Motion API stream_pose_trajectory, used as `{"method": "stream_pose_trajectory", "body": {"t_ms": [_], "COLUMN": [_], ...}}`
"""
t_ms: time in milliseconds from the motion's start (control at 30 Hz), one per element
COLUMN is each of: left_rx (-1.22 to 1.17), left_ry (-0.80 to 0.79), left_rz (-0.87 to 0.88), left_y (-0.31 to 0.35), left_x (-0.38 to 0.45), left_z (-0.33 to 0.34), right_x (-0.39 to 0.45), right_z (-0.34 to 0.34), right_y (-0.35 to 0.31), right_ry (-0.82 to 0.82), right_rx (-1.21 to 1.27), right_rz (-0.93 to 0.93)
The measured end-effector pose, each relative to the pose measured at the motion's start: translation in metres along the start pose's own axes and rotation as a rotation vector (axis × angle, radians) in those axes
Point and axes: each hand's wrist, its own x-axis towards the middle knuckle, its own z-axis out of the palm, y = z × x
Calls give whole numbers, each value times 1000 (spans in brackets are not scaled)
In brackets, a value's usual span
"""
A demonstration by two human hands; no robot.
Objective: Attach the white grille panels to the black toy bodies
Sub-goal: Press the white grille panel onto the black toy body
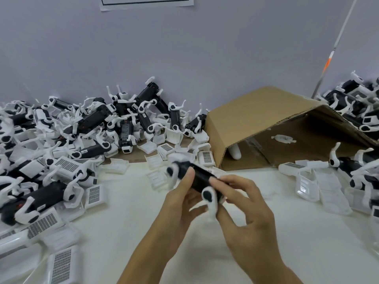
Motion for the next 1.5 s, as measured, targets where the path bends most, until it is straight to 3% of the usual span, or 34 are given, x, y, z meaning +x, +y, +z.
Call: {"method": "stream_pose_trajectory", "body": {"t_ms": [100, 167, 233, 333, 467, 533, 600, 700, 767, 833, 900, 967, 1033, 1167, 1367, 1500], "left_rx": [-116, -217, -271, -272, -182, -153, -170, -129, -90, -71, -67, -18, 69, 79, 132, 154], "left_ry": [11, 98, 171, 239, 355, 362, 340, 302, 282, 239, 136, -4, -119, -131, -52, -23], "left_rz": [-35, -20, 14, -3, 14, 17, -9, -21, 2, -12, -48, -60, -37, 18, 103, 168], "left_y": [-3, -5, -4, -4, -8, -10, -10, -7, -7, -7, -6, -6, -7, -11, -12, -11], "left_x": [2, 7, 12, 14, 14, 14, 14, 12, 14, 12, 9, 6, 4, 1, -1, -1], "left_z": [-2, -10, -19, -27, -27, -26, -25, -21, -20, -18, -15, -12, -9, -5, 5, 3], "right_x": [0, 1, 7, 21, 21, 17, 16, 19, 27, 35, 38, 35, 31, 23, 21, 14], "right_z": [1, 3, 4, 5, 14, 15, 10, 5, 0, -8, -14, -12, -7, -4, -6, -1], "right_y": [4, 9, 21, 43, 64, 67, 64, 53, 45, 31, 19, 14, 15, 25, 22, 18], "right_ry": [-147, -213, -179, -316, -614, -579, -417, -165, 19, -12, -188, -270, -180, -7, -13, -27], "right_rx": [34, 117, 75, -157, -538, -624, -603, -309, 124, 759, 1082, 1027, 807, 260, 368, 166], "right_rz": [-121, -80, 56, 293, 296, 294, 272, 250, 462, 714, 830, 813, 736, 511, 543, 402]}}
